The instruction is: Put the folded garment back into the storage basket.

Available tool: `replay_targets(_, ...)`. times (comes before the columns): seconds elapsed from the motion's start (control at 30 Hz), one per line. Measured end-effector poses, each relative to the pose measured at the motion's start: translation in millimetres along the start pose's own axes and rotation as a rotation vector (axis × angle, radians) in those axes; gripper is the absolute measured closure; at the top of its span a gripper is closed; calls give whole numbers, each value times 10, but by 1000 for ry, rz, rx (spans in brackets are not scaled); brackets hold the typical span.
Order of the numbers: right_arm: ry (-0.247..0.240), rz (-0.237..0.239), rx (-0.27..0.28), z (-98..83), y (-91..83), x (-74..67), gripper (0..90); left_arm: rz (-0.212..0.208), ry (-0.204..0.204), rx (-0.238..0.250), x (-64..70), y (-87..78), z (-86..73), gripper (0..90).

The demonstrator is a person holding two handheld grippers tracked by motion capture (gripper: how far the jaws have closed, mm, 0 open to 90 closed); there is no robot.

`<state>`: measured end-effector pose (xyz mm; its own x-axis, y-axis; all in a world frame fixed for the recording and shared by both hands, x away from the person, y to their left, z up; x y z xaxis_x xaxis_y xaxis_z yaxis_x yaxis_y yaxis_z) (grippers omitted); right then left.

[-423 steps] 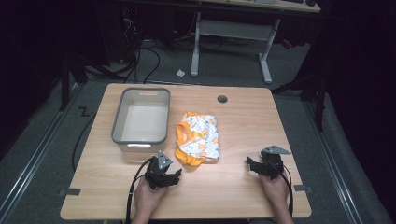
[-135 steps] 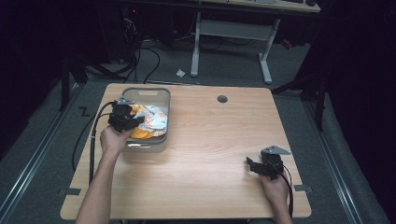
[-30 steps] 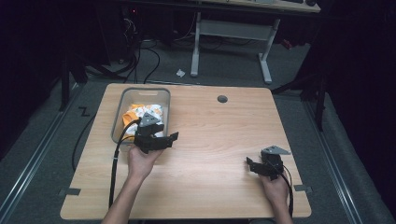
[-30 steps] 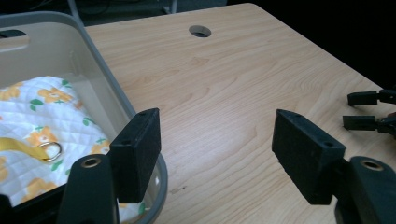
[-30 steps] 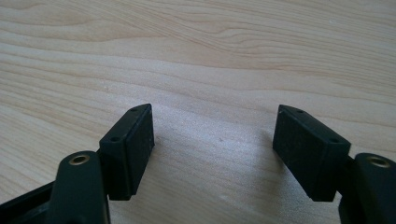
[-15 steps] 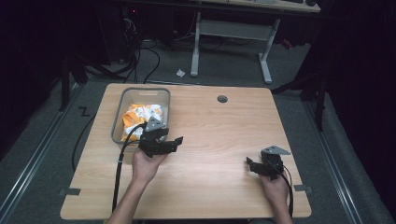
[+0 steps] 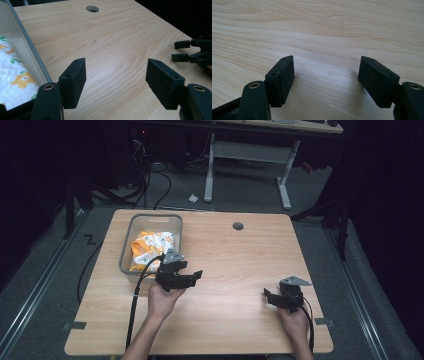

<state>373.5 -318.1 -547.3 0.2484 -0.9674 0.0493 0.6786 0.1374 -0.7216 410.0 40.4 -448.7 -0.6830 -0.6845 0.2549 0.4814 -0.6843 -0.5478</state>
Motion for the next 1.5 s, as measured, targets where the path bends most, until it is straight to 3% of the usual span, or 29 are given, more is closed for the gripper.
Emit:
replay_targets(0.73,-1,0,0,0,0,0,295,-25,17,-46,159,219,-161,333)
replay_targets(1.3,0,0,0,0,0,0,295,-2,39,-104,204,437,-331,338)
replay_targets(1.5,0,0,0,0,0,0,295,11,29,-106,185,489,-378,346)
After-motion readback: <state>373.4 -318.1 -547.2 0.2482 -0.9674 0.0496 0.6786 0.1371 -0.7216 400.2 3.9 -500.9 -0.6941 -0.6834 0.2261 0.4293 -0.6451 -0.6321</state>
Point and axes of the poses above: each handheld gripper's, and its own axes: y roughly forward along the jaws, z roughly out of its top, x roughly to its right, the point moved 4 cm from there along y, roughly forward along the jaws, and after that the axes turned 3 degrees about -z, right-handed, at the moved point
